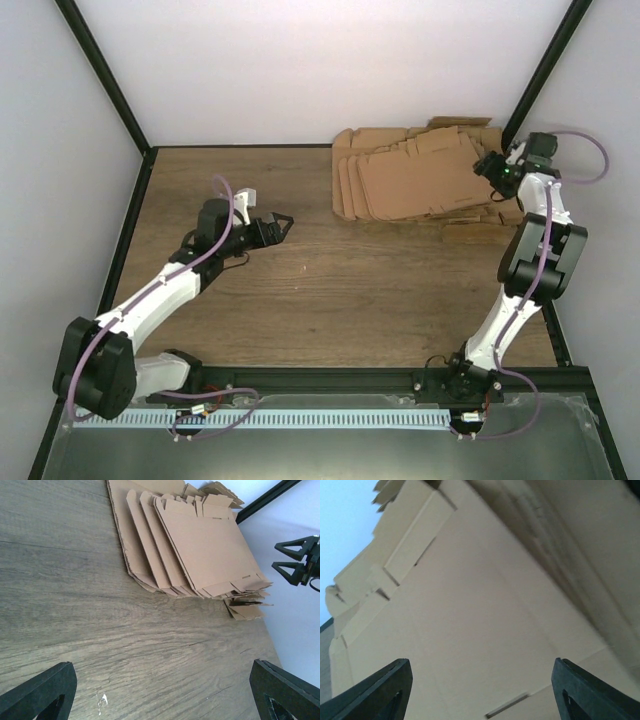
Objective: Fold the paper box
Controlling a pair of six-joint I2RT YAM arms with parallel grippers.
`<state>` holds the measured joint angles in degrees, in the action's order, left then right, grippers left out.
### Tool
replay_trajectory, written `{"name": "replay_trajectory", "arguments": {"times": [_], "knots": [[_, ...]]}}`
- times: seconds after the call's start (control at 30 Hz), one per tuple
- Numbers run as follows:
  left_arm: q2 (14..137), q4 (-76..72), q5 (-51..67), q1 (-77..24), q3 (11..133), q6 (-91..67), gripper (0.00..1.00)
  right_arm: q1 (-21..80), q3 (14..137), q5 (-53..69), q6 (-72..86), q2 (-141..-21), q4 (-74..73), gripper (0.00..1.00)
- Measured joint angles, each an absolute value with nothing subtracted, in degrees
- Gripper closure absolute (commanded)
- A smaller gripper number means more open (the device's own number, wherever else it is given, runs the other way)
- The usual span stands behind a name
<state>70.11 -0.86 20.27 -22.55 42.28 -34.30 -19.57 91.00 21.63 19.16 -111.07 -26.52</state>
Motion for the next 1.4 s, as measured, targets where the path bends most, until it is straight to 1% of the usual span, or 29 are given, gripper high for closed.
{"name": "replay_trajectory", "arguments": {"times": [0.17, 0.27, 0.4, 0.63, 0.8, 1.03, 1.2, 1.4], "knots": [[70.67, -1.23, 20.23, -22.57, 42.54, -34.48, 0.02, -24.43, 94.17, 24.08, 19.97, -115.18, -26.20, 0.09], [70.85, -1.50, 20.23, -22.55, 42.85, -34.46, 0.02, -25.32, 97.23, 24.47, 20.10, -118.54, -26.26, 0.07], [71.94, -1.63, 20.23, -22.57, 43.77, -34.35, 0.02, -24.93, 101.73, 24.58, 20.03, -122.39, -27.07, 0.06], [73.80, -1.63, 20.25, -22.57, 44.91, -34.13, 0.02, -24.67, 103.35, 26.39, 19.97, -125.01, -28.73, 0.07], [74.63, -1.63, 20.40, -22.57, 44.91, -34.09, 0.02, -24.67, 103.33, 28.80, 19.03, -125.01, -29.95, 0.11], [74.67, -1.63, 20.71, -22.57, 44.91, -33.93, 0.02, -24.67, 100.82, 35.70, 18.57, -122.58, -30.33, 0.22], [74.61, -1.56, 20.71, -22.57, 44.91, -33.63, 0.02, -24.67, 99.09, 39.48, 18.52, -121.05, -29.91, 0.23], [73.49, -1.21, 20.69, -22.57, 44.88, -33.17, 0.02, -24.71, 96.95, 37.63, 18.44, -119.57, -29.95, 0.20]]}}
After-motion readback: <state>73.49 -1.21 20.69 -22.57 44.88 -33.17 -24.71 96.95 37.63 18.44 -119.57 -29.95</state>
